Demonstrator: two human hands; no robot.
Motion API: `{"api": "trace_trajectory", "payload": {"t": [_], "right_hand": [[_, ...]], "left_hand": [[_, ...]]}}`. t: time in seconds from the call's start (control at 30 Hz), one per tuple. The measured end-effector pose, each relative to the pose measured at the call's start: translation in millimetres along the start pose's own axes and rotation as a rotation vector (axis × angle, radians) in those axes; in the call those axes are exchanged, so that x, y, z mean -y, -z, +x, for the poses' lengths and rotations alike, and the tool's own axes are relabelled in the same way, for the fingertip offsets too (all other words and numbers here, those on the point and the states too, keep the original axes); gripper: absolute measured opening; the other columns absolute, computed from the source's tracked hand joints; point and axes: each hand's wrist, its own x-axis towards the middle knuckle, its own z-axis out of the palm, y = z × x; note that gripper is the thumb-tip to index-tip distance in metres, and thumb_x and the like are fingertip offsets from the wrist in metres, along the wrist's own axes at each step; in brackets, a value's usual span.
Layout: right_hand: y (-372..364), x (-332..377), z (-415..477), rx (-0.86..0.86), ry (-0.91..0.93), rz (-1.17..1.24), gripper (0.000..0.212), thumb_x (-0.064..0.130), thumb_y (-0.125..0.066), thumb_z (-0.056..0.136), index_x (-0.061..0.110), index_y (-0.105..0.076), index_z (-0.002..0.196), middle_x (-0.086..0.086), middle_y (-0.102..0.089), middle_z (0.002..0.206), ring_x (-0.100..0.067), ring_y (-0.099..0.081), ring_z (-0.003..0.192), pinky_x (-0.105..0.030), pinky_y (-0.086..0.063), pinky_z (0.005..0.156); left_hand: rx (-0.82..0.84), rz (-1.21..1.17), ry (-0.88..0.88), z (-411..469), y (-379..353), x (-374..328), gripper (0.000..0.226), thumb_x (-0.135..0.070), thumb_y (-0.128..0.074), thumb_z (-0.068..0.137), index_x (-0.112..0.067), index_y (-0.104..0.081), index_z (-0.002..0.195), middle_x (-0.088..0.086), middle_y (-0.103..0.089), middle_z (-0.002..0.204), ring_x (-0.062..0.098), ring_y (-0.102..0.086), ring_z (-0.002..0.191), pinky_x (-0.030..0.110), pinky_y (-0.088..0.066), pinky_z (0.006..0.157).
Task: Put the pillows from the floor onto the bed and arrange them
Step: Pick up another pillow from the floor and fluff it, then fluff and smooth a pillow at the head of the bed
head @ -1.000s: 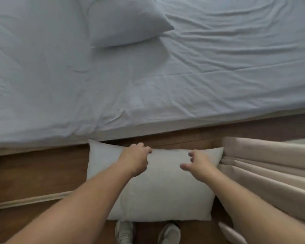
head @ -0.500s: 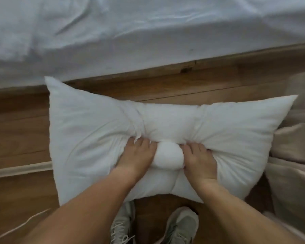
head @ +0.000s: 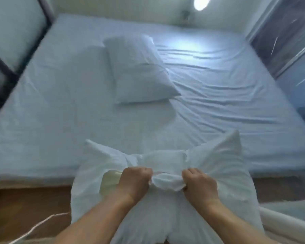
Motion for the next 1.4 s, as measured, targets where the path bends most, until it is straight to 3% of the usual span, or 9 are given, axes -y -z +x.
{"api": "trace_trajectory", "payload": {"t": [0.1,0.17,0.27,0.37,0.6,0.73,0.87,1.03,1.4], "right_hand": [[148,11,74,-0.224,0.041,-0.045,0.032,0.019,-0.085,0.045,0.017,-0.060,0.065,-0.001,-0.065,0.065,-0.024,-0.068,0.061,-0.030,-0.046,0.038],[237,18,139,-0.422,-0.030,0.014,0.012,0.025,-0.066,0.080,0.019,-0.065,0.090,-0.006,-0.070,0.092,-0.028,-0.068,0.089,-0.036,-0.052,0.064],[335,25,222,-0.495,-0.107,0.166,0.026,0.032,-0.050,0.093,0.023,-0.055,0.117,-0.008,-0.067,0.113,-0.031,-0.061,0.108,-0.039,-0.048,0.084],[354,34,271,-0.410,-0.081,0.120,0.028,0.035,-0.052,0.092,0.021,-0.058,0.116,-0.007,-0.065,0.116,-0.030,-0.060,0.109,-0.037,-0.046,0.084],[316,35,369,-0.123,0.039,0.076,0.033,0.042,-0.053,0.092,0.028,-0.057,0.122,0.004,-0.062,0.123,-0.022,-0.057,0.115,-0.033,-0.043,0.082],[324,33,414,-0.082,0.094,0.027,0.036,0.043,-0.053,0.092,0.029,-0.056,0.125,0.005,-0.062,0.126,-0.022,-0.056,0.118,-0.034,-0.036,0.075],[336,44,442,-0.003,0.108,0.060,0.037,0.046,-0.055,0.089,0.031,-0.056,0.123,0.006,-0.062,0.125,-0.021,-0.058,0.115,-0.034,-0.044,0.085],[347,82,466,0.042,0.143,0.036,0.040,0.049,-0.055,0.088,0.032,-0.056,0.124,0.007,-0.063,0.125,-0.019,-0.058,0.115,-0.032,-0.043,0.084],[348,190,527,0.053,0.032,0.071,0.044,0.049,-0.056,0.088,0.029,-0.055,0.127,0.004,-0.064,0.126,-0.021,-0.059,0.115,-0.033,-0.043,0.083]], "left_hand": [[-0.212,0.060,-0.014,69,145,28,0.014,-0.012,-0.057,0.067,-0.016,-0.067,0.076,0.010,-0.072,0.068,0.032,-0.070,0.062,0.033,-0.052,0.052],[-0.419,0.182,0.073,125,243,49,0.020,-0.012,-0.055,0.080,-0.018,-0.066,0.095,0.012,-0.074,0.084,0.033,-0.071,0.080,0.037,-0.053,0.072],[-0.628,0.317,0.230,188,350,84,0.028,-0.010,-0.052,0.089,-0.017,-0.064,0.114,0.010,-0.073,0.102,0.031,-0.067,0.097,0.038,-0.046,0.085],[-0.506,0.335,0.285,216,375,118,0.037,-0.012,-0.050,0.089,-0.020,-0.058,0.124,0.007,-0.067,0.114,0.030,-0.059,0.107,0.038,-0.042,0.089],[-0.178,0.254,0.324,283,336,193,0.039,-0.020,-0.052,0.090,-0.022,-0.053,0.129,0.003,-0.059,0.128,0.026,-0.052,0.120,0.039,-0.037,0.099],[-0.110,0.223,0.376,319,345,218,0.038,-0.019,-0.053,0.089,-0.019,-0.054,0.128,0.004,-0.057,0.129,0.026,-0.051,0.120,0.038,-0.037,0.099],[-0.037,0.139,0.385,330,366,240,0.040,-0.017,-0.053,0.089,-0.018,-0.054,0.129,0.006,-0.054,0.129,0.027,-0.050,0.119,0.037,-0.038,0.103],[0.071,0.093,0.376,321,390,276,0.041,-0.017,-0.050,0.091,-0.018,-0.052,0.132,0.007,-0.050,0.133,0.027,-0.048,0.122,0.037,-0.039,0.103],[0.084,-0.001,0.300,318,412,382,0.045,-0.027,-0.052,0.094,-0.020,-0.046,0.138,0.005,-0.046,0.140,0.026,-0.045,0.126,0.040,-0.037,0.105]]}}
